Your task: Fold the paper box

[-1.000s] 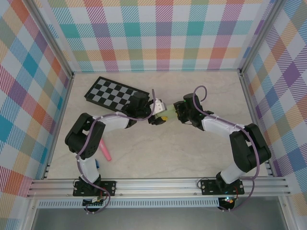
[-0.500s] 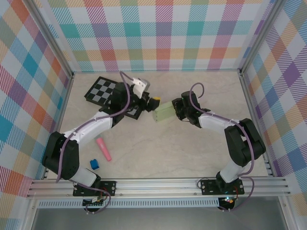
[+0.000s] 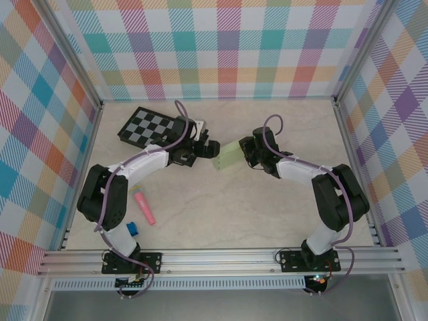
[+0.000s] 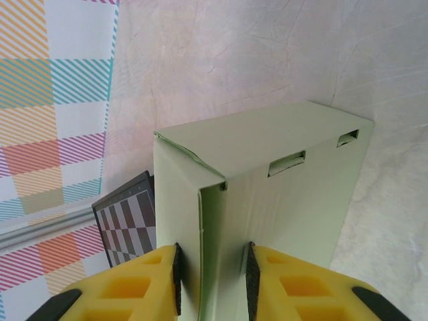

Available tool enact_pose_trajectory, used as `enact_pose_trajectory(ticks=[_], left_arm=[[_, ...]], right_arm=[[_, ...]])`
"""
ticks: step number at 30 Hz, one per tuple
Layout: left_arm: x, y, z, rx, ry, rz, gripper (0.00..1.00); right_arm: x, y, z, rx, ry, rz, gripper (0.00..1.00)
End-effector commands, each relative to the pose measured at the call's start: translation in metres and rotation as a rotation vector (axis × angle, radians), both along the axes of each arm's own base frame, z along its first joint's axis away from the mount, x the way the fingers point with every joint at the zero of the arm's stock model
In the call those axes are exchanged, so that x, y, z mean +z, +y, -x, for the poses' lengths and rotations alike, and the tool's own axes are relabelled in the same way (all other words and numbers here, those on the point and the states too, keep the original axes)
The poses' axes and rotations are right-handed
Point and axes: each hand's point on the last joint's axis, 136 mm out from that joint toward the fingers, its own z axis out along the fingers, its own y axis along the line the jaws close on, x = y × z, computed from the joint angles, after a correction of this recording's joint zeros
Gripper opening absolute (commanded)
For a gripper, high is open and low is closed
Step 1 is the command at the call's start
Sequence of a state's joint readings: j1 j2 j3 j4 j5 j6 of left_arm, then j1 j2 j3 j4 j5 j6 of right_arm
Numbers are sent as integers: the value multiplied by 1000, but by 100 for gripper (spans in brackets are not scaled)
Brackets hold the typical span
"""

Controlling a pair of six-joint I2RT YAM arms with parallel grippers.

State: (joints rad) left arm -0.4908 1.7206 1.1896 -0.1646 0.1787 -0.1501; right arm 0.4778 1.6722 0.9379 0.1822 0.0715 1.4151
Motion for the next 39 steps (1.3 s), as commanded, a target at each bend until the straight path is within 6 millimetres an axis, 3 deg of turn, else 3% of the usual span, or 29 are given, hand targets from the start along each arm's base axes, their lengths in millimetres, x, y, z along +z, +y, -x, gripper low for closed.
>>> enact_pose_trajectory(ticks=[1, 5, 13, 19, 25, 33, 39], left_arm=[[0, -9, 3, -24, 5, 25, 100], [-13, -19, 2, -45, 44, 29, 100], [-45, -7, 4, 8, 80, -47, 100], [-49, 2, 14, -9, 45, -89, 100], [-40, 14, 29, 1, -61, -43, 100], [-56, 11, 22, 1, -3, -92, 100], [-63, 16, 19, 13, 13, -138, 100]], right_arm=[[-44, -9, 19, 31, 134, 97, 29], [-46, -7, 18, 36, 140, 92, 28], [-45, -7, 17, 39, 140, 97, 28], [-52, -7, 16, 44, 156, 96, 28], [-59, -5, 17, 59, 175, 97, 27], [-58, -4, 16, 87, 181, 106, 28], [-42, -5, 5, 229, 152, 209, 35]])
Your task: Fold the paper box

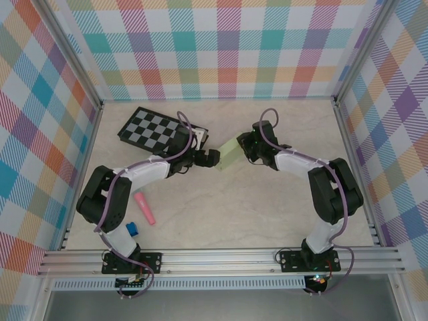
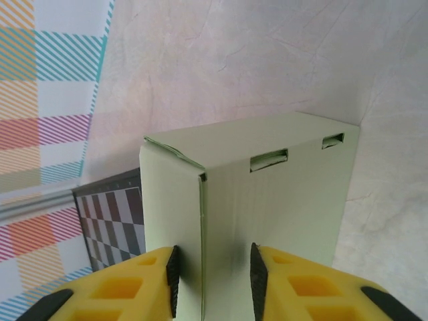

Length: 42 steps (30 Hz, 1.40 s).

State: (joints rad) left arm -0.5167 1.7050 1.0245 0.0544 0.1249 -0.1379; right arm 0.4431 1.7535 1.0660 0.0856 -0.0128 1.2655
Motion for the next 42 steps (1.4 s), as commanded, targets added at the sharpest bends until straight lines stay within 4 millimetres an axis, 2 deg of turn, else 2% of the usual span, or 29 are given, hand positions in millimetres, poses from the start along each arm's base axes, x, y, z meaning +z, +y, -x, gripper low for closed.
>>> enact_pose_trajectory(ticks=[1, 5, 13, 17, 20, 24, 29, 31, 35, 38, 42], left_arm=[[-40, 16, 13, 13, 96, -134, 100], [-38, 19, 11, 15, 90, -153, 100], [-34, 20, 10, 38, 76, -141, 100], [-33, 19, 11, 36, 72, -149, 100], [-32, 19, 10, 36, 70, -151, 100], [-32, 20, 10, 38, 70, -154, 100], [-27, 18, 10, 30, 59, -150, 100], [-22, 14, 10, 8, 55, -138, 100], [2, 4, 9, -30, 20, -96, 100], [27, -3, 9, -56, -6, -55, 100], [87, -9, 10, -79, -109, 26, 100]], right_arm=[[-39, -10, 19, 131, 133, 142, 36], [-34, -7, 11, 194, 102, 72, 36], [17, -12, -3, 276, -7, 127, 45], [27, -14, -13, 279, -41, 89, 45], [22, -16, -18, 276, -32, 79, 45], [3, -23, -20, 250, 2, 81, 43], [-30, -27, -13, 248, 70, 99, 39], [-33, -29, -10, 248, 80, 95, 39], [-13, -34, -9, 250, 70, 123, 46], [14, -34, -10, 269, 70, 144, 60], [50, -28, -9, 300, 75, 152, 69]])
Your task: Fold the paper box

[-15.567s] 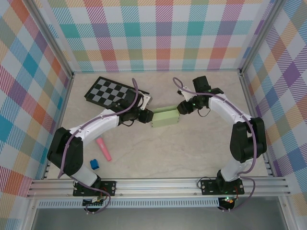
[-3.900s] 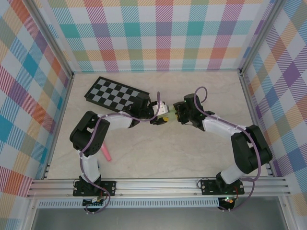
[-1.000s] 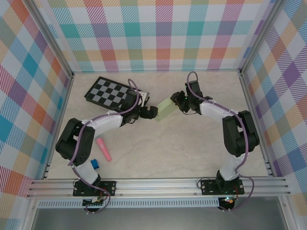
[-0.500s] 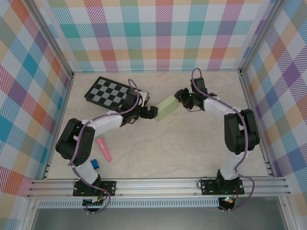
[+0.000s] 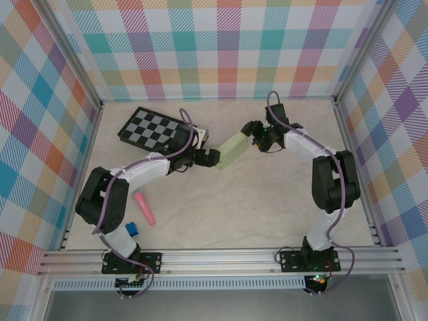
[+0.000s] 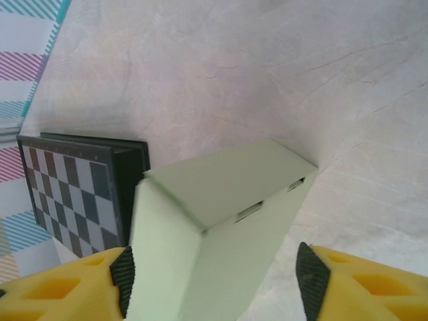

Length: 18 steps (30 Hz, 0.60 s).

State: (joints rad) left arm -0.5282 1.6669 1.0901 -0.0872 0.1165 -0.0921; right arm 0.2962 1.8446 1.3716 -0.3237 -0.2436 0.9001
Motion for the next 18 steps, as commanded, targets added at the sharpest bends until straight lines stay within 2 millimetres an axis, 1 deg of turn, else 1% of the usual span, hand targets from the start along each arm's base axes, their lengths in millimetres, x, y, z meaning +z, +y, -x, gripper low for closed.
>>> enact_pose_trajectory(ticks=[1, 3, 4, 5, 6, 7, 8, 10, 12, 15, 18], left_arm=[[88, -4, 3, -27, -159, 88, 100], [117, 10, 2, 31, -233, 81, 100], [130, 20, 1, 67, -270, 65, 100], [138, 30, 1, 106, -295, 42, 100], [145, 42, 0, 153, -312, 16, 100], [149, 55, -1, 197, -322, -6, 100], [152, 66, -3, 241, -328, -23, 100], [148, 99, -7, 376, -315, -81, 100], [132, 128, -7, 485, -247, -145, 100], [117, 150, -3, 551, -177, -183, 100], [105, 163, 3, 590, -145, -188, 100]], right_arm=[[36, 1, 13, 35, 19, 49, 72], [46, 2, 15, 15, 38, 107, 77], [45, 3, 19, 2, 66, 149, 80], [44, 5, 23, -3, 85, 181, 82], [44, 13, 27, 2, 93, 208, 84], [41, 23, 32, 11, 106, 223, 91], [38, 30, 35, 10, 117, 228, 91], [29, 42, 39, 2, 138, 248, 91], [19, 40, 42, -39, 171, 317, 92], [12, 36, 47, -36, 170, 448, 92], [7, 42, 47, -24, 165, 454, 92]])
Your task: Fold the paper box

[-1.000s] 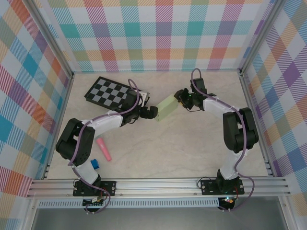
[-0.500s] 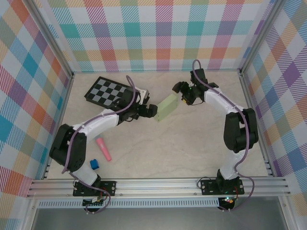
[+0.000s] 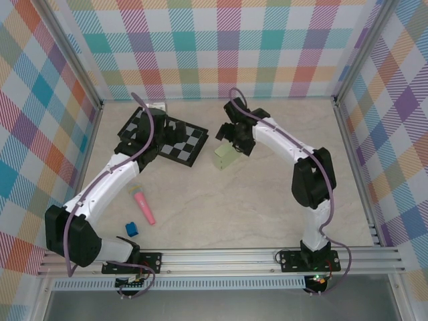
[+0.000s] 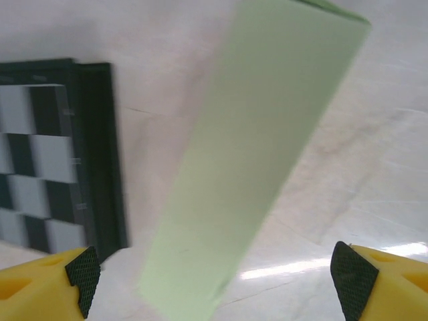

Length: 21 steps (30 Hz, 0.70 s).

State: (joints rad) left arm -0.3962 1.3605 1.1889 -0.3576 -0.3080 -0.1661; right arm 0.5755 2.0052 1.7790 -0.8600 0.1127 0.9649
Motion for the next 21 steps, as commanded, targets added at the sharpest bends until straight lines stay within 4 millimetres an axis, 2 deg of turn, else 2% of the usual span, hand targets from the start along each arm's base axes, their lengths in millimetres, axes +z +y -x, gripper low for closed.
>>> enact_pose_trajectory(ticks=[1, 4, 9, 15, 17, 21], left_arm=[[-25, 27, 13, 110, 94, -28, 100], [-38, 41, 16, 162, 154, -20, 100], [-43, 68, 20, 269, 167, -36, 100], [-52, 84, 20, 334, 187, -48, 100], [-60, 86, 19, 347, 208, -52, 100], [-76, 89, 16, 361, 255, -73, 100]], right_arm=[[1, -16, 0, -52, 7, 85, 92], [-10, -11, -6, -37, 28, 110, 92], [-35, -9, -18, 14, 39, 172, 90], [-41, 1, -20, 52, 49, 134, 88], [-40, 5, -21, 70, 44, 115, 84], [-36, 12, -18, 134, 24, 74, 67]])
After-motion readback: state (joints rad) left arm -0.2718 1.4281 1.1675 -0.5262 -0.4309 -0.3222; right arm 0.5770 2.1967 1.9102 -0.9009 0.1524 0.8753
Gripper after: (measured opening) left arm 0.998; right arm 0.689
